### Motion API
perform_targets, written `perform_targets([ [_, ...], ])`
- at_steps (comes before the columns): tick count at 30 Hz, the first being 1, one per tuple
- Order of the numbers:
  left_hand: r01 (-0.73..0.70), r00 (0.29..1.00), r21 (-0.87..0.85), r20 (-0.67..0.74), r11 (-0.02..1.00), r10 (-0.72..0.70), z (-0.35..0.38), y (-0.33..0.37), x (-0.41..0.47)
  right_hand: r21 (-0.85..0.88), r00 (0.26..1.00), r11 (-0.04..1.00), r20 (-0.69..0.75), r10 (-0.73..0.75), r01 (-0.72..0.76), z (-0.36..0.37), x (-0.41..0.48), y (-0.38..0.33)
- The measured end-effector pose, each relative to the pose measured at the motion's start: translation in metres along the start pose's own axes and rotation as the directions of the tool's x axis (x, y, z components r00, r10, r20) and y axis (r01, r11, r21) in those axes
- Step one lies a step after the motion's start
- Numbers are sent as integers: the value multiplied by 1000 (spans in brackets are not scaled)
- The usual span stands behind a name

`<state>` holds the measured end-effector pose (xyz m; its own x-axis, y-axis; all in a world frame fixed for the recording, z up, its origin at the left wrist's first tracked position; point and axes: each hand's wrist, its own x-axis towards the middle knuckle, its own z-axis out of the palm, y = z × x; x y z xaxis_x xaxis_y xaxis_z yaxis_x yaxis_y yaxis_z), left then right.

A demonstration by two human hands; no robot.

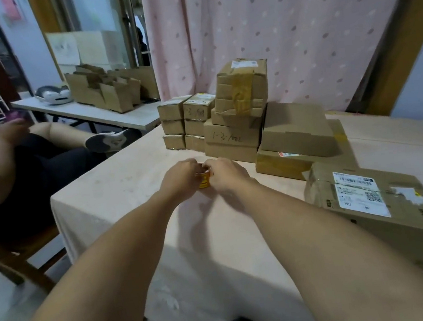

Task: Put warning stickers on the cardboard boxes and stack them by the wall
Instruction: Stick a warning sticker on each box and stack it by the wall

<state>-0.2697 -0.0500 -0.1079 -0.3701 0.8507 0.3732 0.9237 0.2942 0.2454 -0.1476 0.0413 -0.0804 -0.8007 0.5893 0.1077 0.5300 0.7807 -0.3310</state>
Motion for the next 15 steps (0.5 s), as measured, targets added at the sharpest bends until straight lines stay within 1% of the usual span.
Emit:
perform_targets([
  [2,6,999,-110,-35,994,-10,-2,-2,1,-10,999,999,-6,-36,36,2,2,3],
  [3,34,998,-189,-45,981,-44,-4,-2,3,-19,998,998,-16,-56,55,0,1,5],
  [5,128,991,-359,1,925,-137,-13,0,9,-71,993,992,-43,-109,105,-8,2,10],
  [7,222,975,-541,122,811,-185,-27,5,16,-130,983,978,-59,-173,164,-23,2,15],
  [9,278,960,-706,219,652,-171,-43,10,22,-141,970,964,-59,-236,226,-40,0,21],
  [10,299,954,-751,259,589,-154,-50,12,24,-128,965,960,-53,-258,250,-48,-1,23],
  [12,332,939,-794,331,509,-96,-62,17,27,-108,955,953,-56,-290,283,-63,-3,30],
  [15,341,934,-852,355,397,-41,-74,34,30,-115,945,946,-95,-314,303,-90,-10,34],
])
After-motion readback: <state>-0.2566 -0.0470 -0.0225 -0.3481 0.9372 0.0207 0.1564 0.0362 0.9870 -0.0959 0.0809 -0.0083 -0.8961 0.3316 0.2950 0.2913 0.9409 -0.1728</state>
